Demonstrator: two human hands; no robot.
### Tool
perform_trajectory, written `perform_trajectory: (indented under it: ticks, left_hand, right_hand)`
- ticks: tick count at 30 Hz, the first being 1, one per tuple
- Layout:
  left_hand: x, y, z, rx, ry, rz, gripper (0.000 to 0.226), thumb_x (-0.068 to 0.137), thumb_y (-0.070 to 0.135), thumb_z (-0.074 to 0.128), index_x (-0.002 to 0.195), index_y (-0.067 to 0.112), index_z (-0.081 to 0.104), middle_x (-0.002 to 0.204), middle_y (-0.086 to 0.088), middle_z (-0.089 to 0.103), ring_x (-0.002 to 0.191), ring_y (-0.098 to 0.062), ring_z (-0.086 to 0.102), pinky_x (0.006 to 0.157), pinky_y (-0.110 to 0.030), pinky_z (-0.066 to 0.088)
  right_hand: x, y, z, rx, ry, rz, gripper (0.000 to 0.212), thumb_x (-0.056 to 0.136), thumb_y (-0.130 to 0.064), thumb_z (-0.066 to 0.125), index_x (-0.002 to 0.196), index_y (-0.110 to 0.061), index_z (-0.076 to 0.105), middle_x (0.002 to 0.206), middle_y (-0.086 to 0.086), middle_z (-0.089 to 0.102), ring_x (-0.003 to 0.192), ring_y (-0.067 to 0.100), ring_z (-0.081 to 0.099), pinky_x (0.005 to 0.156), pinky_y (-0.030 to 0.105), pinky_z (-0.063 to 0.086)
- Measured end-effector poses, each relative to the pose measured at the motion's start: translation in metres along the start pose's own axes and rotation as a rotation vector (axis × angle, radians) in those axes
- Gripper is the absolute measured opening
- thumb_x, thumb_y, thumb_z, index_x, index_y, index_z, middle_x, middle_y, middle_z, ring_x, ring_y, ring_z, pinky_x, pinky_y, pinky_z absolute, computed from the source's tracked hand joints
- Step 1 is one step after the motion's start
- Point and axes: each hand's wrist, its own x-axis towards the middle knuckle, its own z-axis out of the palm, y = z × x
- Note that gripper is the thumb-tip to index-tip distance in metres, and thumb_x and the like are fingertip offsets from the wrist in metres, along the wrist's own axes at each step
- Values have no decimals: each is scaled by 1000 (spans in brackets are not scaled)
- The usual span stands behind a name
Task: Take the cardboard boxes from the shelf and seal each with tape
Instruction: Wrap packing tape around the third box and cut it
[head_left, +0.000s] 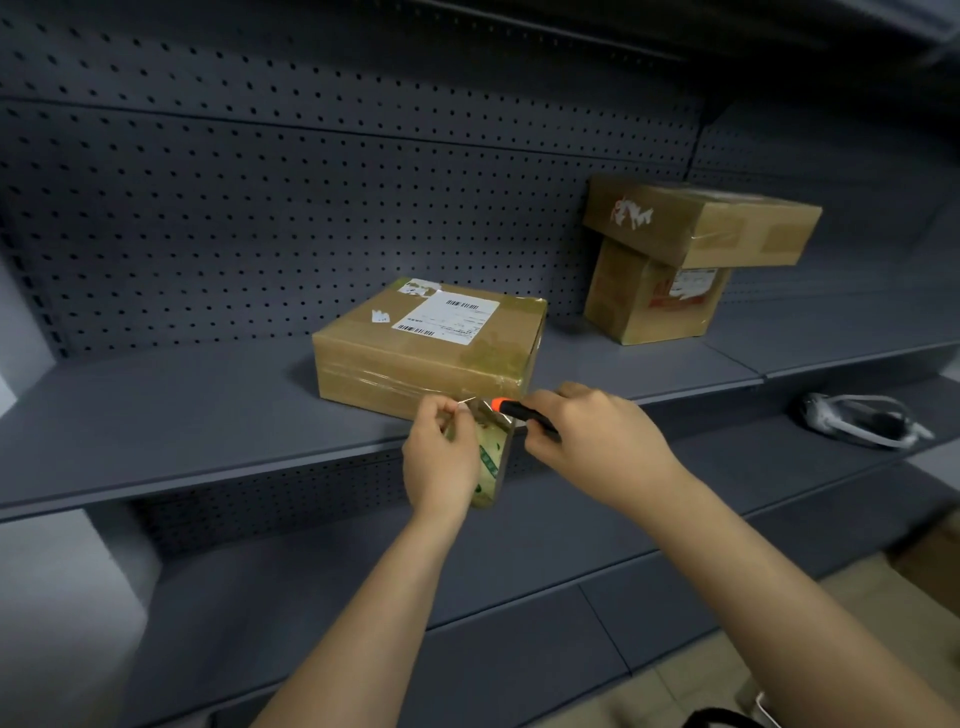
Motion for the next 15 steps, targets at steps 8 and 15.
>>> perform_trajectory:
  ticks: [8,15]
  left_hand:
    - [0,0,2,-19,-37,0,11,98,26,53,89,20,55,84,9,65,69,-11,59,59,-29,44]
    - [0,-1,4,-36,-49,-3,12,98,30,52,88,23,54,85,5,66,62,-14,57,52,-28,41]
  right_hand:
    - [-20,23,-9,-66,-43,67,32,97,-35,43,125,-28,58,89,-1,54,69,20,51,54,30,41]
    - [-22,60,0,126,105,183,23,96,-27,50,116,-20,60,85,3,54,60,21,51,46,30,36]
